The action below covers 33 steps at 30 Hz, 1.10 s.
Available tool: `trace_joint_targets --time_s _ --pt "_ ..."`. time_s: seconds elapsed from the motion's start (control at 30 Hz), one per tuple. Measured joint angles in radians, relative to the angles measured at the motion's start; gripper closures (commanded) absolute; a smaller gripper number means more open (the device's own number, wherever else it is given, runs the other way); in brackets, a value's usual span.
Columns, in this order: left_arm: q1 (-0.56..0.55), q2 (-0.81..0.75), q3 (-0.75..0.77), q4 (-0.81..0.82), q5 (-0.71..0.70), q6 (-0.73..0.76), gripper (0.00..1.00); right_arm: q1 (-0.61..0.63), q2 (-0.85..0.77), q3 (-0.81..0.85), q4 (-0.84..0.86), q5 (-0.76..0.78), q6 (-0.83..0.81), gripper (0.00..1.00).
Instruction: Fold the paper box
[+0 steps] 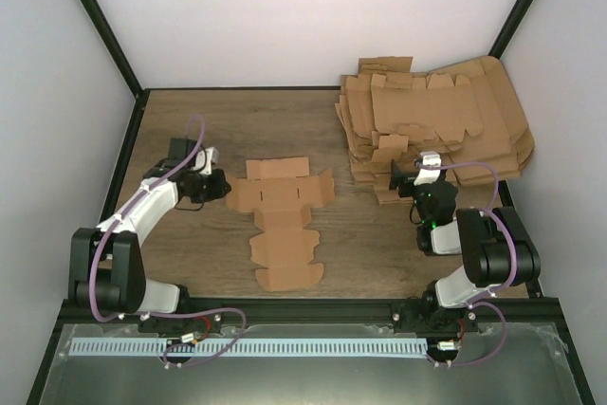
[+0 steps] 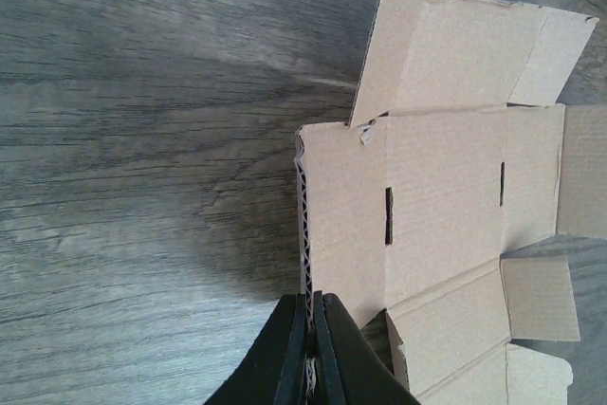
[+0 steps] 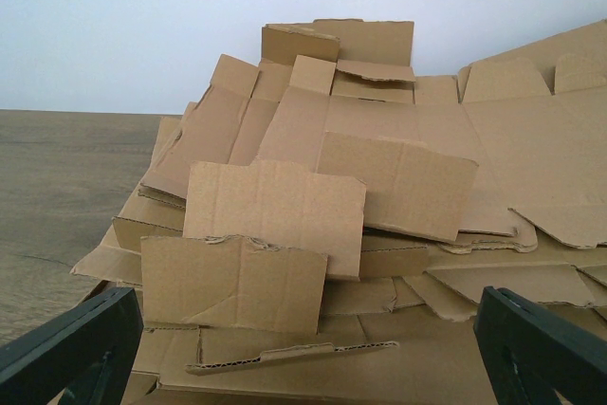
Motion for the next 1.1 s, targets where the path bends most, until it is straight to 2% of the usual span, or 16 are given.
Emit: trace_joint_targets --time_s 0.77,0.83,0.9,1.1 --pt "-0.022 -0.004 0.014 -0.016 0.021 0.055 0.96 0.0 -0.008 0.001 -0.008 0.005 0.003 0.0" --pt "-0.023 -0.01 0.014 -0.018 0.02 0.055 0.96 0.0 -0.056 0.006 -0.069 0.013 0.016 0.0" --pt "-0.026 -0.018 0.014 -0.018 0.02 0.055 0.96 0.0 -0.137 0.059 -0.225 0.027 0.051 0.0" --pt "-0.035 -0.032 0.014 -0.019 0.011 0.054 0.96 0.0 -0.267 0.318 -0.631 0.025 0.196 0.0"
